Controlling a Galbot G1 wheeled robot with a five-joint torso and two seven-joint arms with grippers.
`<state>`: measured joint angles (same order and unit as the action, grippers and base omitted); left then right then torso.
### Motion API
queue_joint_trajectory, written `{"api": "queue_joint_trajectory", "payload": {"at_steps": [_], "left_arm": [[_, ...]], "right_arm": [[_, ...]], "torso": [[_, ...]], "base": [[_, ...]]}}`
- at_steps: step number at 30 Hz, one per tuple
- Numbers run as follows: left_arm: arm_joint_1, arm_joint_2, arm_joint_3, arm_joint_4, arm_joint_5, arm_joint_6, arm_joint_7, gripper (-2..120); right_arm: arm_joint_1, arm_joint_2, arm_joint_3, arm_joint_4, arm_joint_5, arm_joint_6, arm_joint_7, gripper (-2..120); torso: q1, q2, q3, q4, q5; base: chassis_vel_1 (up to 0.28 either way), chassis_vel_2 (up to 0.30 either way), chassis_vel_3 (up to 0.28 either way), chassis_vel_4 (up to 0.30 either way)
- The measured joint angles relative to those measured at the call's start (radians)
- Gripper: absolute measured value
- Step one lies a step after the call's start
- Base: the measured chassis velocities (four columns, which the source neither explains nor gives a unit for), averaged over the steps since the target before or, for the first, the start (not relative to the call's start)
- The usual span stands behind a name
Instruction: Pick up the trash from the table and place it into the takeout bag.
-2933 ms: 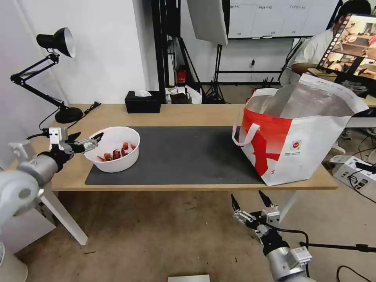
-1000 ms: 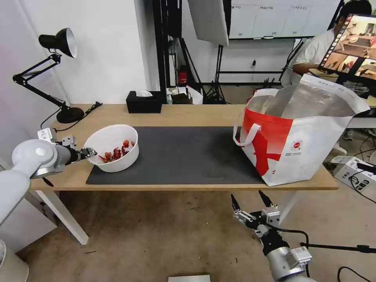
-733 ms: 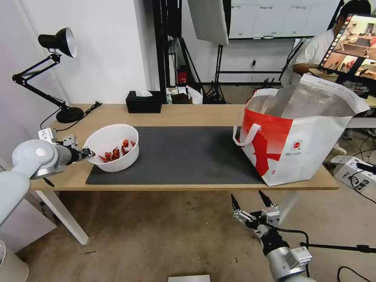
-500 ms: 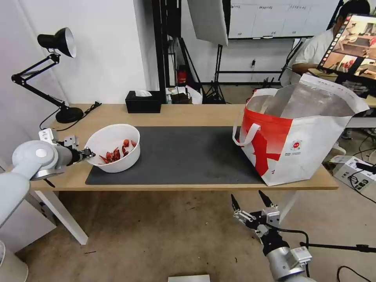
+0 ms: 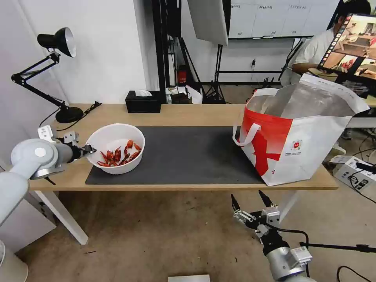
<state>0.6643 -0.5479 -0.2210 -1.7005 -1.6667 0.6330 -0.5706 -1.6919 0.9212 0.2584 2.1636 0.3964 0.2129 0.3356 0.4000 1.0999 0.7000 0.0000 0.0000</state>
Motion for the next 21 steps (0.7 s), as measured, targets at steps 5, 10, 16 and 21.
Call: {"api": "queue_joint_trajectory", "payload": {"at_steps": [5, 10, 16, 21], "left_arm": [[-0.064, 0.023, 0.04, -0.062, 0.064, -0.067, 0.088, 0], [-0.107, 0.035, 0.081, -0.108, 0.156, -0.152, 0.152, 0], [-0.14, 0.03, 0.123, -0.16, 0.267, -0.24, 0.194, 0], [-0.181, 0.026, 0.165, -0.147, 0.299, -0.257, 0.202, 0]], "right_arm": [[0.0, 0.0, 0.0, 0.0, 0.0, 0.0, 0.0, 100], [0.0, 0.0, 0.0, 0.0, 0.0, 0.0, 0.0, 100], [0.0, 0.0, 0.0, 0.0, 0.0, 0.0, 0.0, 100], [0.0, 0.0, 0.0, 0.0, 0.0, 0.0, 0.0, 100]], "torso": [[0.0, 0.0, 0.0, -0.0001, 0.0002], [0.0, 0.0, 0.0, -0.0001, 0.0002], [0.0, 0.0, 0.0, 0.0, 0.0001], [0.0, 0.0, 0.0, 0.0, 0.0001]], "base": [[0.0, 0.0, 0.0, 0.0], [0.0, 0.0, 0.0, 0.0], [0.0, 0.0, 0.0, 0.0], [0.0, 0.0, 0.0, 0.0]]}}
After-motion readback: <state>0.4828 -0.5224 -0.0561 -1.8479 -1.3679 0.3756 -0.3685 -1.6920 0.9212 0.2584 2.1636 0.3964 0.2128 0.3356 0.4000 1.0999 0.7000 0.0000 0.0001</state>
